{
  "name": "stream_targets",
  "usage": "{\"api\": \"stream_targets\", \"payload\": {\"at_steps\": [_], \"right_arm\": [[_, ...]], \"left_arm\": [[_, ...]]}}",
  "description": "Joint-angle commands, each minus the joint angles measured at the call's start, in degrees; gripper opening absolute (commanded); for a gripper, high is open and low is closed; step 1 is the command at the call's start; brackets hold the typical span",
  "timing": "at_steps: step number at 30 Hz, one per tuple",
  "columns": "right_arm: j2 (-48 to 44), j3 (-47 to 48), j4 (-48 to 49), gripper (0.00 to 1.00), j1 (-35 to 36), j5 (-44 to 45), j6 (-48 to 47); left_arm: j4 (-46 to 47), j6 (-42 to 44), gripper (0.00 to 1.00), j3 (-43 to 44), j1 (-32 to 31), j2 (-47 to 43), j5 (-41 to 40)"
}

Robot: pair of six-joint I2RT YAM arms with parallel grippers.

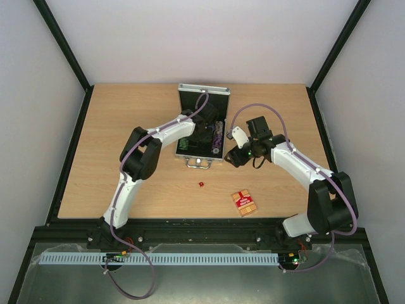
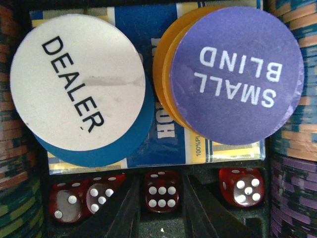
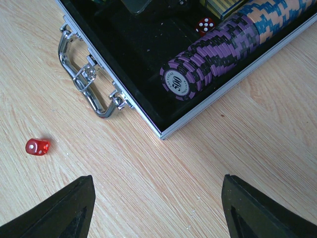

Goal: Pack up texas hold em set

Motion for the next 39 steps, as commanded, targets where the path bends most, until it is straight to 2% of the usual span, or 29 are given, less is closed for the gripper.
{"api": "stream_targets", "payload": {"at_steps": [1, 8, 14, 21, 30, 39], "right_arm": [[0.7, -0.6, -2.8, 0.71, -0.2, -0.4, -0.6], [0.7, -0.5, -2.7, 0.71, -0.1, -0.5, -0.6], [0.6, -0.5, -2.8, 0.71, -0.1, -0.5, -0.6], [0.5, -0.5, -2.8, 0.71, -0.2, -0.5, -0.6], [0.7, -0.5, -2.9, 0.71, -0.2, -0.5, -0.7], [1.2, -0.4, -2.9, 0.71, -0.2, -0.6, -0.8]], "left_arm": [[-1.9, -0.6, 0.26, 0.4, 0.1, -2.8, -2.7], [-1.6, -0.8, 0.27, -0.5, -1.2, -6.1, -3.1], [-1.0, -0.7, 0.27, -0.2, -1.8, -5.5, -1.8], [0.0, 0.2, 0.15, 1.1, -1.7, -3.0, 0.4], [0.1, 0.6, 0.14, 2.0, -0.9, 0.3, 2.2], [-1.7, -0.4, 0.14, 0.4, 1.1, -0.8, -4.2]]}}
